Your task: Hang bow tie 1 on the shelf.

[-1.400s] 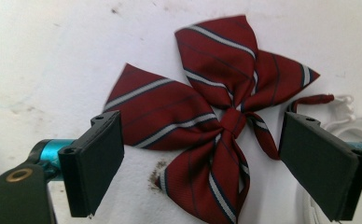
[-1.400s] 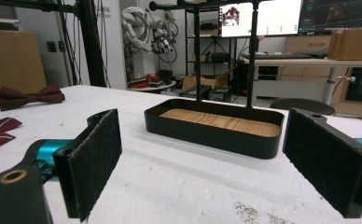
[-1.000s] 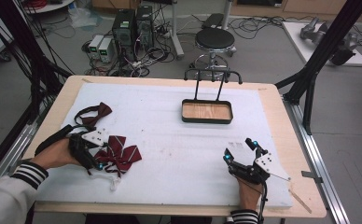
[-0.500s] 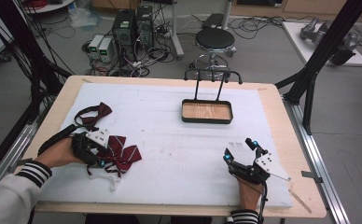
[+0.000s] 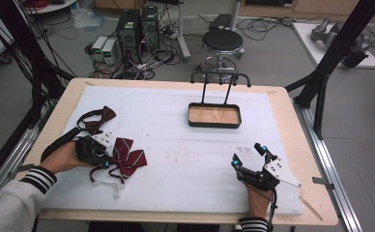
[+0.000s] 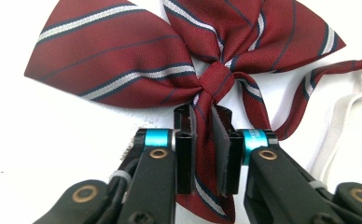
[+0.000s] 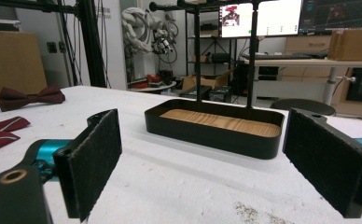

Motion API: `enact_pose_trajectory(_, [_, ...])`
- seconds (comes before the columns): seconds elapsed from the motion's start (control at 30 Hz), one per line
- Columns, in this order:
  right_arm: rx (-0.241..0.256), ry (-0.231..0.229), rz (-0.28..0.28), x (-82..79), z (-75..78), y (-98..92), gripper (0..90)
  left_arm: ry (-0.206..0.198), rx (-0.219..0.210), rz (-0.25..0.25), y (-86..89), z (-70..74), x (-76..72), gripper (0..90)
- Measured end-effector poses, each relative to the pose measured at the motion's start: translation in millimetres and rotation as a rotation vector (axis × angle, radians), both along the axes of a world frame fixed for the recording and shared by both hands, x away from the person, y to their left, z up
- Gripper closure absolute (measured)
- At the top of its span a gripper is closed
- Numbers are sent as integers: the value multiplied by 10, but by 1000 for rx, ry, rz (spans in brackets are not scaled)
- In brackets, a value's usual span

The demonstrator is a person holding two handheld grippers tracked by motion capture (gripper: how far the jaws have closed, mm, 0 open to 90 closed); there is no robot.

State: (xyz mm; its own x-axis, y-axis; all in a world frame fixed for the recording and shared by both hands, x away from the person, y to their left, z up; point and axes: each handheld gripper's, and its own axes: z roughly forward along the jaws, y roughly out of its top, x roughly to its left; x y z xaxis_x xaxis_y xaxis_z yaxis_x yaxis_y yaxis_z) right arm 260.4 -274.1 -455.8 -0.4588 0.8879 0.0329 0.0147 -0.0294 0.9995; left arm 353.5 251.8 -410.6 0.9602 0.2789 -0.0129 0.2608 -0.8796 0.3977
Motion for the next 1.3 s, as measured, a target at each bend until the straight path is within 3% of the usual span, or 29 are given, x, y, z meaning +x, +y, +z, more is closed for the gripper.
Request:
enact_pose_trajectory(0.17, [0, 0, 0, 0, 0, 0, 109, -14, -9, 4, 14, 27, 0, 822])
enact_pose_trajectory(0.5, [0, 0, 0, 0, 0, 0, 109, -42, -78, 46, 70, 92, 1, 822])
enact_pose_trajectory(1.3, [2, 13, 2, -2, 3, 8, 109, -158, -453, 199, 52, 380, -31, 826])
